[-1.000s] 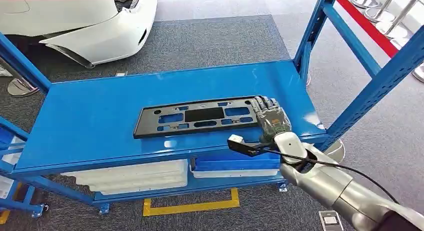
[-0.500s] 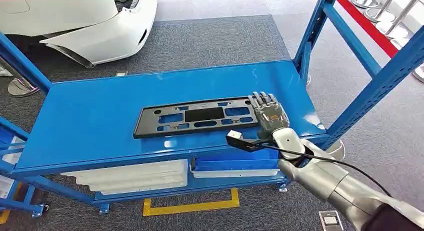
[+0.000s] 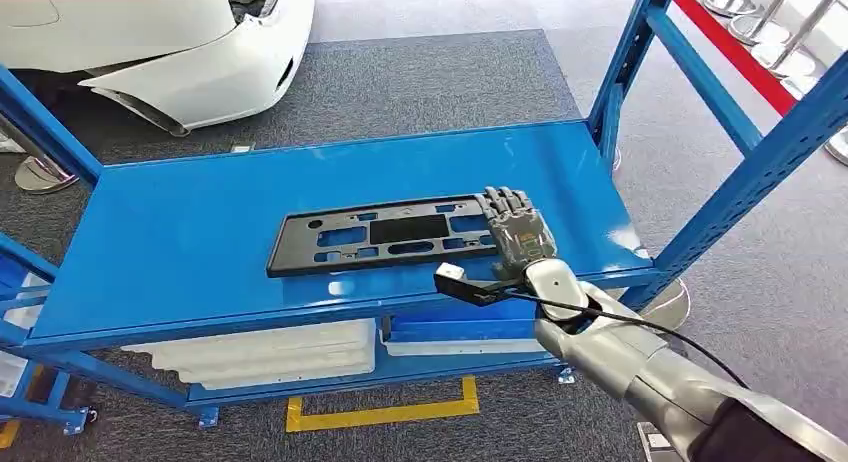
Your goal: Take the parts from the cabinet and place them on the table.
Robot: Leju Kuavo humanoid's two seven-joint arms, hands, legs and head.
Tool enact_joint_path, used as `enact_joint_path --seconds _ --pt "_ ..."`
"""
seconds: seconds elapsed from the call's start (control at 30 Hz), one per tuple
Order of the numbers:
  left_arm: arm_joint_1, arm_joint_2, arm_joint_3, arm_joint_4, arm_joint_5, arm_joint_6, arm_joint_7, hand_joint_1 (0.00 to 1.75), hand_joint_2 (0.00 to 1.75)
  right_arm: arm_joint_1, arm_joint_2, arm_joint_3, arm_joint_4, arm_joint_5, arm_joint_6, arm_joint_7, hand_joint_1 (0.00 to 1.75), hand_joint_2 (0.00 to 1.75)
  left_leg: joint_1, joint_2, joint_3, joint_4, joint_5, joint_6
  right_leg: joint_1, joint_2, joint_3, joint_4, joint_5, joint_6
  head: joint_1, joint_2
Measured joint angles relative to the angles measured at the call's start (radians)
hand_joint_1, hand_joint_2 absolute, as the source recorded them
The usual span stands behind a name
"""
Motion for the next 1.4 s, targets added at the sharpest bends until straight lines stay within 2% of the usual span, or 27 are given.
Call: enact_joint_path --seconds 0.1,0.33,0.37,0.57,0.63,0.73,0.83,0.9,0.97,1.13,1.3,1.4 --pt "0.000 0.000 0.000 0.000 -0.001 0.000 0.000 0.00 0.00 0.000 0.018 0.002 0.026 0.001 -0.031 -0.004 0.00 1.75 0.000 0.000 0.000 0.000 0.000 0.000 0.000 0.000 0.000 0.000 0.000 0.000 0.000 0.000" --pt "0.000 0.000 0.000 0.000 -0.002 0.000 0.001 0.00 0.00 -0.012 0.052 0.007 0.070 0.003 -0.037 -0.007 0.00 1.75 0.000 0.000 0.000 0.000 0.000 0.000 0.000 0.000 0.000 0.000 0.000 0.000 0.001 0.000" --pt "0.000 0.000 0.000 0.000 -0.002 0.000 0.001 0.00 0.00 -0.013 0.055 0.007 0.074 0.003 -0.037 -0.007 1.75 1.75 0.000 0.000 0.000 0.000 0.000 0.000 0.000 0.000 0.000 0.000 0.000 0.000 0.001 0.000" --pt "0.000 0.000 0.000 0.000 0.001 0.002 -0.003 0.00 0.00 -0.021 0.075 0.007 0.099 0.008 -0.031 -0.006 1.75 1.75 0.000 0.000 0.000 0.000 0.000 0.000 0.000 0.000 0.000 0.000 0.000 0.000 0.000 0.000" --pt "0.001 0.000 0.000 0.000 0.000 0.023 -0.015 0.00 0.00 -0.026 0.081 0.007 0.111 0.009 -0.028 -0.002 1.75 1.75 0.000 0.000 0.000 0.000 0.000 0.000 0.000 0.000 0.000 0.000 0.000 0.000 0.000 0.000" --pt "0.002 0.000 0.000 0.000 -0.001 0.068 -0.069 0.00 0.00 -0.030 0.085 0.010 0.125 0.008 -0.017 0.006 1.75 1.75 0.000 0.000 0.000 0.000 0.000 0.000 0.000 0.000 0.000 0.000 0.000 0.000 0.001 0.000" --pt "0.002 0.000 0.000 0.000 0.001 0.045 -0.143 0.00 0.00 -0.036 0.086 0.018 0.137 0.010 -0.008 0.012 1.75 1.75 0.000 0.000 0.000 0.000 0.000 0.000 0.000 0.000 0.000 0.000 0.000 0.000 0.000 0.000" --pt "0.001 0.000 0.001 0.000 0.020 0.012 -0.140 0.00 0.00 -0.041 0.086 0.020 0.137 0.011 -0.007 0.012 1.75 1.75 0.000 0.000 0.000 0.000 0.000 0.000 0.000 0.001 0.000 0.000 0.000 0.000 0.000 0.000" --pt "-0.001 0.000 0.004 0.000 0.039 -0.021 -0.107 0.00 0.00 -0.044 0.087 0.023 0.138 0.014 -0.005 0.012 1.75 1.75 0.000 0.000 0.000 0.000 0.000 0.000 -0.001 0.000 0.000 0.000 0.000 0.000 0.001 0.000" --pt "-0.007 0.002 0.011 0.003 0.064 -0.063 -0.061 0.00 0.00 -0.046 0.089 0.027 0.144 0.021 -0.004 0.018 1.75 1.75 0.000 0.000 0.000 0.000 0.001 0.001 -0.001 0.000 0.000 0.000 0.000 0.000 -0.001 0.000" --pt "-0.010 0.002 0.016 0.008 0.063 -0.076 -0.052 0.00 0.00 -0.052 0.089 0.035 0.147 0.037 -0.007 0.033 1.75 1.75 -0.001 0.000 0.000 0.000 0.001 0.002 -0.002 0.000 0.000 0.000 0.000 0.001 0.000 0.000" --pt "-0.010 0.002 0.016 0.010 0.061 -0.079 -0.065 0.00 0.00 -0.063 0.084 0.035 0.140 0.064 -0.008 0.073 1.75 1.75 -0.001 0.000 0.000 0.000 0.002 0.002 -0.002 0.000 0.000 0.000 0.001 0.001 0.000 0.000"
